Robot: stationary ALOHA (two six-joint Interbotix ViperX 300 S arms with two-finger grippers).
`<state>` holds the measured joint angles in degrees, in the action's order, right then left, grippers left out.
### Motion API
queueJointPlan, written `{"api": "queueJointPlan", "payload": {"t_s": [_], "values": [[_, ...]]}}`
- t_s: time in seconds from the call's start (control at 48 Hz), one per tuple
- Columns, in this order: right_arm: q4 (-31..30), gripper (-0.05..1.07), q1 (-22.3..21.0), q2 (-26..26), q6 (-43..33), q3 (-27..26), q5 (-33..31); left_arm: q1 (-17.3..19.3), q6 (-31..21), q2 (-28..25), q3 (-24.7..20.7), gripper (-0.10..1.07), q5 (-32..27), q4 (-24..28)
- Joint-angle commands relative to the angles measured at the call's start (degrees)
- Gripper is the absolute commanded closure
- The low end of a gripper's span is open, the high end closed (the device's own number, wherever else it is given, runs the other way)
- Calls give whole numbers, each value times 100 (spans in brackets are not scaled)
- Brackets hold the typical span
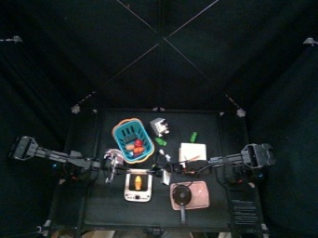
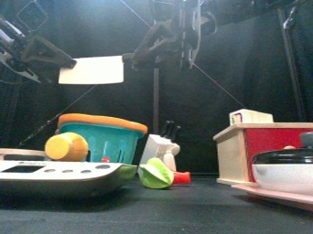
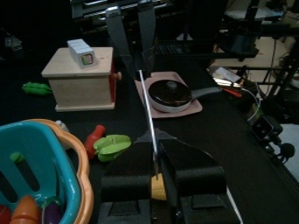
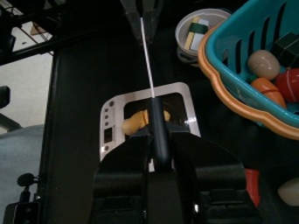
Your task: Cut corn
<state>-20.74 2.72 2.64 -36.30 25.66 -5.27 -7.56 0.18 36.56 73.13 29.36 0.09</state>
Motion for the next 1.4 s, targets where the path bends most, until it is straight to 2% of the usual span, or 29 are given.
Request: {"api": "queueJointPlan", "payload": {"t_s": [0.0,0.188,0.375,0.5,0.708,1.083,1.375], "values": [[-26,50,-35,79,0,-158,18,-18,9,0,-88,55,-9,18],[-123,50,9,-88,70,-141,18,-44,-18,0,-35,56,-35,26],[-615,50,308,-316,-9,-158,18,-369,-26,0,0,57,-44,18],[-712,50,396,-457,-26,-202,18,-554,-26,-9,26,57,-35,-62],[-650,50,396,-580,-26,-299,-53,-598,-26,-123,132,57,-88,-686],[-431,51,396,-642,-26,-352,-211,-1125,-18,-765,-9,57,-132,-1371],[-431,51,360,-817,-26,-369,-229,-1160,9,-1362,-97,57,-26,-1468]]}}
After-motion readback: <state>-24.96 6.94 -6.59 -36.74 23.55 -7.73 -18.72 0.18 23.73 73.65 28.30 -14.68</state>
